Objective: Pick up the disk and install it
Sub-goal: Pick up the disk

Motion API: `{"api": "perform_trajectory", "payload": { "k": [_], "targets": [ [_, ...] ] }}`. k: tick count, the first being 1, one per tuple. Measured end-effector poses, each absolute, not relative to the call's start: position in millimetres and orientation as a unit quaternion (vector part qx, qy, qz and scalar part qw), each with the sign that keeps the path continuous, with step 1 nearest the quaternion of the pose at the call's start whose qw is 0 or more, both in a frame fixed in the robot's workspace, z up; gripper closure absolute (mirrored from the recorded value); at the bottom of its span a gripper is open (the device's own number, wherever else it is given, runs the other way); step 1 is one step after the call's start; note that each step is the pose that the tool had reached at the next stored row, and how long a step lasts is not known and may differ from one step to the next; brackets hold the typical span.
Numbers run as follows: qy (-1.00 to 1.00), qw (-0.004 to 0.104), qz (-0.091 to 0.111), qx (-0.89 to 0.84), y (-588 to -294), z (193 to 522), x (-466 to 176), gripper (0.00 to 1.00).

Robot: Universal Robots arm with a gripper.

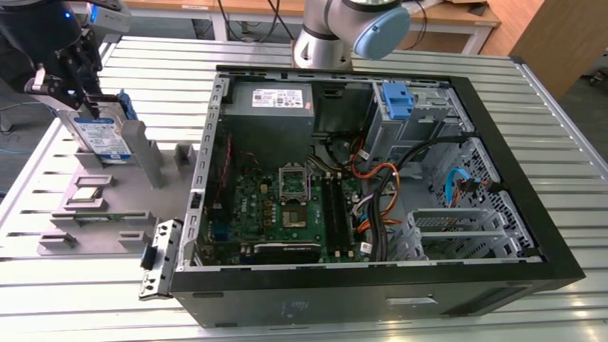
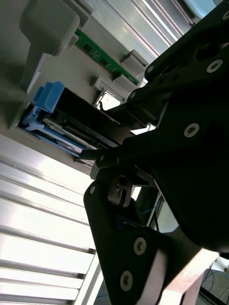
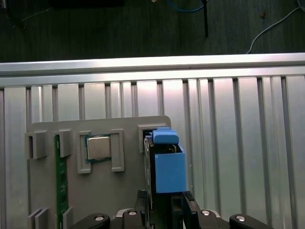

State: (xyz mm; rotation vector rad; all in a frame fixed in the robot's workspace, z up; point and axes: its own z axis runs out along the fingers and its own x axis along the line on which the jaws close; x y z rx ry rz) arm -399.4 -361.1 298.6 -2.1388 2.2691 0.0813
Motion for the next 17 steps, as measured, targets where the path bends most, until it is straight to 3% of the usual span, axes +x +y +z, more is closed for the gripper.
{"api": "perform_trajectory", "payload": {
  "k": [9,11,12,17],
  "targets": [
    [0.726,0.011,0.026,-0.687,-361.1,298.6,-399.4,0.58],
    [0.726,0.011,0.026,-0.687,-361.1,298.6,-399.4,0.59],
    [0.726,0.011,0.026,-0.687,-361.1,298.6,-399.4,0.65],
    [0.726,0.011,0.026,-0.687,-361.1,298.6,-399.4,0.65]
  ]
}}
